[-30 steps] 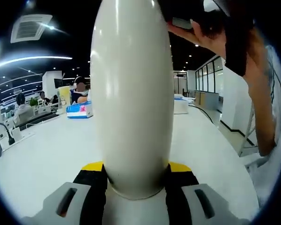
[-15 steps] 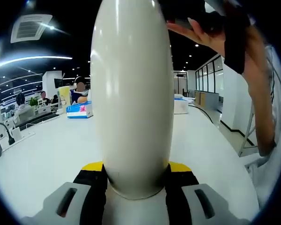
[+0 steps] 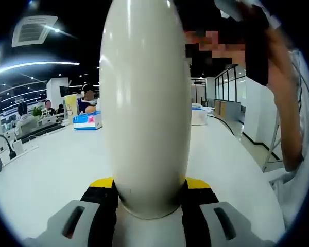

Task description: Grasp the water cup twist off the cup lid place the cup lid on the table

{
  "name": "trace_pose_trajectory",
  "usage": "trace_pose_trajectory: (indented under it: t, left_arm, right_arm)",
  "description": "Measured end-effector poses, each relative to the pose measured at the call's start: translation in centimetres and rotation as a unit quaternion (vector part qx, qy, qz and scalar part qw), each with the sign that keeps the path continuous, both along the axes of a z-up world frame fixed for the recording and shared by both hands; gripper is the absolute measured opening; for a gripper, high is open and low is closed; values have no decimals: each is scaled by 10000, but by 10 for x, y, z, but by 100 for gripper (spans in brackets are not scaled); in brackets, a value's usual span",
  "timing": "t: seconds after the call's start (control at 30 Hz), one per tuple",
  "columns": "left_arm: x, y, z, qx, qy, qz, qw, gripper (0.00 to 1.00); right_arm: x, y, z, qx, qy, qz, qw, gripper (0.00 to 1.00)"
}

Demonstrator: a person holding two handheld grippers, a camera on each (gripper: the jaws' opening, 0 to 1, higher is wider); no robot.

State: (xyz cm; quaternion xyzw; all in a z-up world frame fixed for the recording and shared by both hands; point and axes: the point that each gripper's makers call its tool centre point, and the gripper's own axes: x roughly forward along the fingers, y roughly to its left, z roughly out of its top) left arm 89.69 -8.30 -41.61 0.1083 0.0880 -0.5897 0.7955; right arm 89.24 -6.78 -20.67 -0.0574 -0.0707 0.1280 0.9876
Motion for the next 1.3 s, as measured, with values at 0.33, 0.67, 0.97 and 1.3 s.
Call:
trace_pose_trajectory:
  t: [0.33, 0.67, 0.97, 1.3]
  left_arm:
    - [-1, 0, 0, -1, -4, -4, 10000, 50]
    - [-1, 0, 1, 0, -7, -8, 10000, 50]
    - [-1, 0, 1, -2, -4, -14, 10000, 50]
    - [-2, 0, 0, -5, -3, -20, 10000, 50]
  right_arm:
    - [1, 0, 0, -63, 92, 2, 9999, 50]
    - [1, 0, -1, -68, 194, 38, 9998, 49]
    - [1, -1, -2, -73, 222, 26, 9997, 50]
    - [1, 1, -10, 172, 488, 381, 9979, 45]
